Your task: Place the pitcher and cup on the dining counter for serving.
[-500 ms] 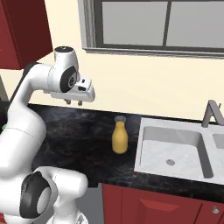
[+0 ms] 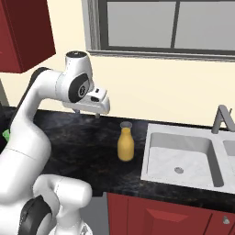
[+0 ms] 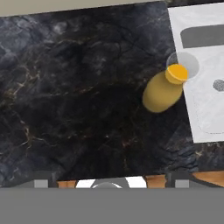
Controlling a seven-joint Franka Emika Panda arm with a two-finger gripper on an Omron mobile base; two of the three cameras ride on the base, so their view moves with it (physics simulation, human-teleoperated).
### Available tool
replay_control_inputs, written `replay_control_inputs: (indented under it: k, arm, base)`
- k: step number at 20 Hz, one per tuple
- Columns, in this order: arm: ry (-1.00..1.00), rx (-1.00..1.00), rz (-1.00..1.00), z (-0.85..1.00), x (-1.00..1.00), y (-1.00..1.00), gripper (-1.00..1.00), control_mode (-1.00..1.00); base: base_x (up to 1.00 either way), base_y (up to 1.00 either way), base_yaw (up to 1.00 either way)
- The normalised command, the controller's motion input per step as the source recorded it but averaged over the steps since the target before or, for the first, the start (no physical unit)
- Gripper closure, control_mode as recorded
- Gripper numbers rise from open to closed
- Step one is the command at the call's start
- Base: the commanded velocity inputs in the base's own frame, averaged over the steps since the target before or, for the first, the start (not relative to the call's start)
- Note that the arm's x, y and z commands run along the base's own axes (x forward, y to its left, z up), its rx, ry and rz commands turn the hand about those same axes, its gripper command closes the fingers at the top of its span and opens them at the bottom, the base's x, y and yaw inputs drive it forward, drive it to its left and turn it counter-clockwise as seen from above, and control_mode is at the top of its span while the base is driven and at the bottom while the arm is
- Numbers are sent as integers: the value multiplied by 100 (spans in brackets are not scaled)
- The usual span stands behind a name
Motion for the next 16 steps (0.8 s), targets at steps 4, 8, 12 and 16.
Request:
replay_control_inputs:
  k: [4,8,12,16]
  arm:
    - [3,0,-19,-11,-47,-97,-100,-100]
    - [0,0,-5,-18,-1,-57,-100,-100]
    - [0,0,0,-14,0,-43,-100,-100]
    - [0,0,0,-5,0,-21,-100,-100]
  base:
    - [0,0,0]
    - [0,0,0]
    - [0,0,0]
    - [0,0,0]
